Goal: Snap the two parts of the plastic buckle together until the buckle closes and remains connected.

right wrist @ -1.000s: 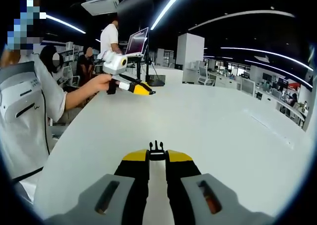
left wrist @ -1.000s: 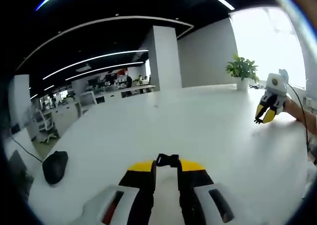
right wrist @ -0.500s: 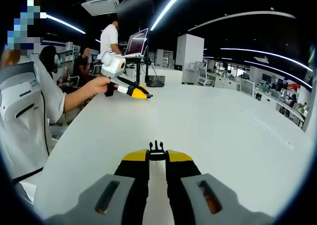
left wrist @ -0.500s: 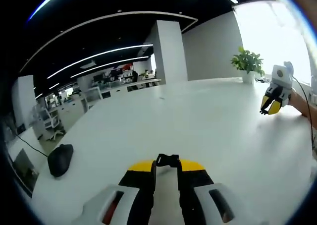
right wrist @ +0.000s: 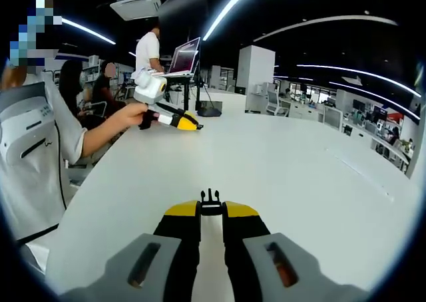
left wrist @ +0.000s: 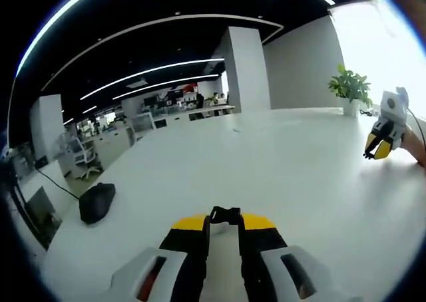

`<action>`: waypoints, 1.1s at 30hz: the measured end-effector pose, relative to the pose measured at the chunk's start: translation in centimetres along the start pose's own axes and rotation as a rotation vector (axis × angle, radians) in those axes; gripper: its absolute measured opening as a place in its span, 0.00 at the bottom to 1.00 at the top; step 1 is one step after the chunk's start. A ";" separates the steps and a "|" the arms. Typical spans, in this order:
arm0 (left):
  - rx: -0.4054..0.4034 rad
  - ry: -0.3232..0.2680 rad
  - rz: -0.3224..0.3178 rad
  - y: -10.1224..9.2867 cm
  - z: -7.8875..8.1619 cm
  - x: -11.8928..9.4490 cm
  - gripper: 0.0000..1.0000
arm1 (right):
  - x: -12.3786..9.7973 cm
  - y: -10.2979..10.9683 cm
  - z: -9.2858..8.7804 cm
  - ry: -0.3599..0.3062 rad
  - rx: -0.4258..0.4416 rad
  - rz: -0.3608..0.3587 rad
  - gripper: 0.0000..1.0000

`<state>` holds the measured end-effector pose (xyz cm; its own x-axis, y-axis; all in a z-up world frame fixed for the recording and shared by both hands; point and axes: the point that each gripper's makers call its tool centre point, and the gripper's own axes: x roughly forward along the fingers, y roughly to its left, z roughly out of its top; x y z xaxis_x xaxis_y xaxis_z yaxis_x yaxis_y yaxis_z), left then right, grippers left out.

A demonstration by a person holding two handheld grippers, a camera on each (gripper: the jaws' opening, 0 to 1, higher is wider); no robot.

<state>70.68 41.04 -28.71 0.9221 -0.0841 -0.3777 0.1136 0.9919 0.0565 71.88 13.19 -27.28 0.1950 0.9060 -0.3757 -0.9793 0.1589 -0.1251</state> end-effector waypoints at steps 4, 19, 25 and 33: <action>-0.004 -0.002 0.052 0.5 0.0 -0.3 0.17 | 0.0 -0.1 -0.1 0.002 0.004 -0.004 0.11; -0.002 0.077 0.110 0.2 -1.1 -0.3 0.17 | -0.1 0.1 0.2 -0.001 -0.004 -0.003 0.11; -0.025 0.058 0.100 0.1 -0.8 -0.6 0.24 | -0.2 0.0 0.4 -0.008 -0.007 -0.005 0.11; 0.066 0.035 0.049 0.1 0.3 -0.7 0.43 | -0.2 0.0 0.3 -0.007 -0.009 -0.004 0.11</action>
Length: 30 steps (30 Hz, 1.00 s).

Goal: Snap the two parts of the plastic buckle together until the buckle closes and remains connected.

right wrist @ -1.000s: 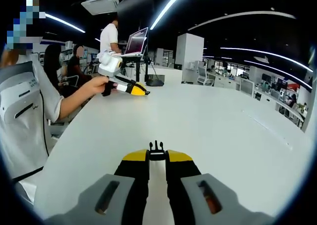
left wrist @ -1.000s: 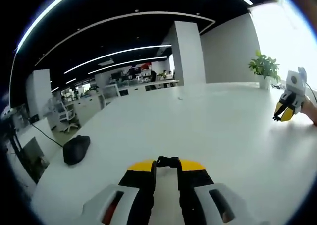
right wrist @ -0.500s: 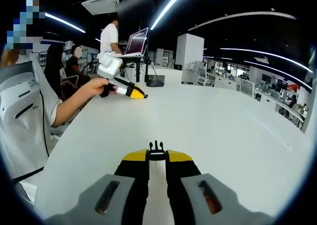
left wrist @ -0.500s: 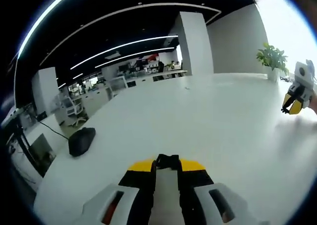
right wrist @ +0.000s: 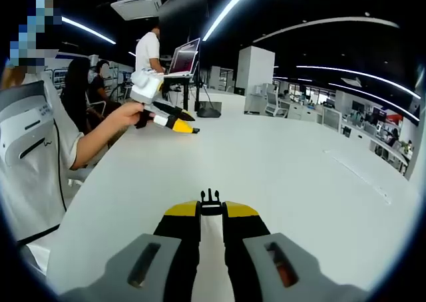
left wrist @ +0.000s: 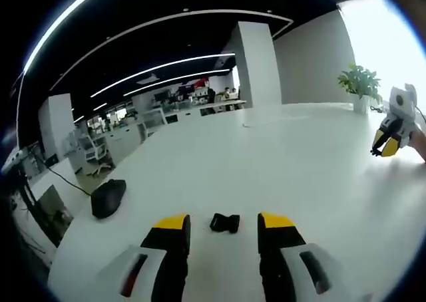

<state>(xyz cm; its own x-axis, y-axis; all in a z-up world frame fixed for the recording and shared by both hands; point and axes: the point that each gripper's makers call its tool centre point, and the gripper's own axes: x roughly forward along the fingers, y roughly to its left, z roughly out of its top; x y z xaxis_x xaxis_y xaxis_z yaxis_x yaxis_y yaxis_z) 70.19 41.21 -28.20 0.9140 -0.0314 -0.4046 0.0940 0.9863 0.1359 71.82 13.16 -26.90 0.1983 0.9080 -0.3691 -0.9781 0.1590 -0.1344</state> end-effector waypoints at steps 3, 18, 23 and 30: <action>0.060 -0.023 -0.087 0.0 0.6 0.2 0.46 | -0.1 0.0 0.1 -0.004 -0.001 -0.002 0.11; 0.170 -0.032 -0.351 -0.3 1.0 -0.1 0.52 | -0.1 -0.1 -0.1 -0.002 0.007 -0.001 0.11; 0.170 -0.042 -0.446 -0.6 1.3 -0.1 0.51 | -0.1 -0.1 -0.1 0.001 0.010 -0.002 0.11; 0.220 -0.028 -0.530 -0.3 0.7 0.5 0.50 | -0.1 -0.2 -0.3 0.003 0.015 -0.003 0.11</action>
<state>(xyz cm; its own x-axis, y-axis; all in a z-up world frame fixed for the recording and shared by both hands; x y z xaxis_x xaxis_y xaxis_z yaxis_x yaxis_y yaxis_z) 70.92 40.77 -27.86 0.7296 -0.5195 -0.4448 0.6192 0.7779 0.1071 71.99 12.91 -27.08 0.2013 0.9062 -0.3719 -0.9783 0.1673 -0.1220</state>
